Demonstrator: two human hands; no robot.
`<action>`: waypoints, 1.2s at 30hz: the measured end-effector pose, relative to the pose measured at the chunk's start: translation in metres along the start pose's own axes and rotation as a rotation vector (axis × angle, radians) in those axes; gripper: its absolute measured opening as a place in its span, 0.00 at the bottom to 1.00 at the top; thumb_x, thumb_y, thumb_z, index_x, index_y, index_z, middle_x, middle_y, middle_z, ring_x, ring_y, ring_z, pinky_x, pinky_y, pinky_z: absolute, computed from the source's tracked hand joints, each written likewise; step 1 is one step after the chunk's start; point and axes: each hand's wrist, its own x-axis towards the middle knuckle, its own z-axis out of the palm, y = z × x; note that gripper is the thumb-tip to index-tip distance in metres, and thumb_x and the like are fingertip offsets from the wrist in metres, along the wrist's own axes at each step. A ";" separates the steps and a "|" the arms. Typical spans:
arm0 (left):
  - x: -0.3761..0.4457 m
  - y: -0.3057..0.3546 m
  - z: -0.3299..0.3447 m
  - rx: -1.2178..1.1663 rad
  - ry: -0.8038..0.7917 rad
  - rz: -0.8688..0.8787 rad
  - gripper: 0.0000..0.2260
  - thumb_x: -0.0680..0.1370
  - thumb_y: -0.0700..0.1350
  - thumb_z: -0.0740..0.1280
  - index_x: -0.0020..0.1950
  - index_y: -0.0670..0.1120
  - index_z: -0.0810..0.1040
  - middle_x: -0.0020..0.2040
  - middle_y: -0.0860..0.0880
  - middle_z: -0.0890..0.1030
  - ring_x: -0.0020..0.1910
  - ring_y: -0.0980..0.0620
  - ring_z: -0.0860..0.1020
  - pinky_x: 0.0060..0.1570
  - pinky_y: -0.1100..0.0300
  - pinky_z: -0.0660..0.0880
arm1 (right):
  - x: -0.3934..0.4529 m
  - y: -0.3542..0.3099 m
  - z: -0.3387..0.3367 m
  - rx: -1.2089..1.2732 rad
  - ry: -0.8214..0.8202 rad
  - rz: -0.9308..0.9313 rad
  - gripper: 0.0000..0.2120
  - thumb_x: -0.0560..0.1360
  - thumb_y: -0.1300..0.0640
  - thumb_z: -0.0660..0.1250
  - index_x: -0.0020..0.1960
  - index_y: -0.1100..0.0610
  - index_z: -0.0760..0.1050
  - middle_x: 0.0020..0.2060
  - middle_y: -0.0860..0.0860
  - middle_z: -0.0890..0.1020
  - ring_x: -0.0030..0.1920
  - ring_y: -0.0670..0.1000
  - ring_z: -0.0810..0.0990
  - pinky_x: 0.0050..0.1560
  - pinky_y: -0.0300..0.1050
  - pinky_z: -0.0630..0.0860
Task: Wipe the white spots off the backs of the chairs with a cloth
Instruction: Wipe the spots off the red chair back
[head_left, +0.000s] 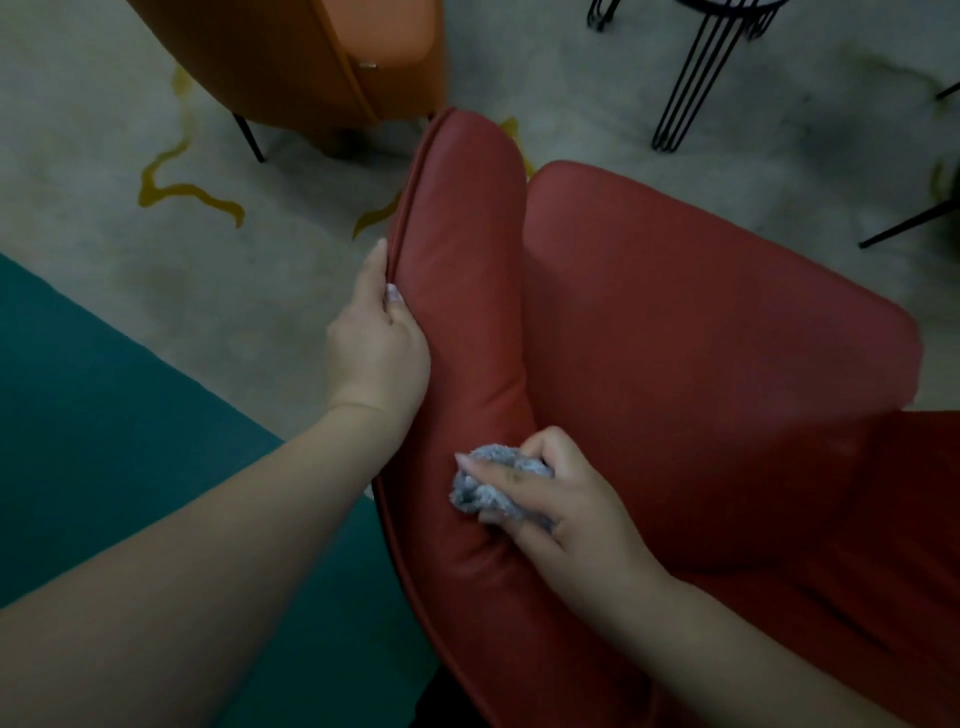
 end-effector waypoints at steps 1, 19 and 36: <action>0.000 0.000 0.000 0.022 -0.008 -0.002 0.20 0.82 0.46 0.53 0.74 0.57 0.65 0.57 0.57 0.76 0.50 0.67 0.72 0.49 0.78 0.62 | 0.007 -0.005 0.003 -0.018 0.033 0.002 0.19 0.75 0.50 0.67 0.65 0.41 0.74 0.45 0.48 0.69 0.43 0.46 0.73 0.46 0.37 0.74; -0.085 -0.033 -0.082 0.214 -0.551 0.096 0.25 0.83 0.48 0.55 0.79 0.52 0.50 0.75 0.49 0.65 0.72 0.51 0.64 0.65 0.63 0.59 | -0.110 -0.043 -0.017 -0.418 -0.224 -0.020 0.26 0.68 0.55 0.76 0.63 0.38 0.76 0.41 0.49 0.73 0.38 0.49 0.76 0.34 0.44 0.76; -0.157 -0.048 -0.159 0.783 -0.477 0.207 0.21 0.83 0.53 0.51 0.76 0.50 0.60 0.72 0.50 0.67 0.69 0.47 0.65 0.64 0.54 0.65 | -0.061 -0.081 -0.023 -0.079 0.180 0.256 0.16 0.75 0.43 0.62 0.61 0.30 0.72 0.44 0.41 0.70 0.46 0.41 0.75 0.55 0.42 0.72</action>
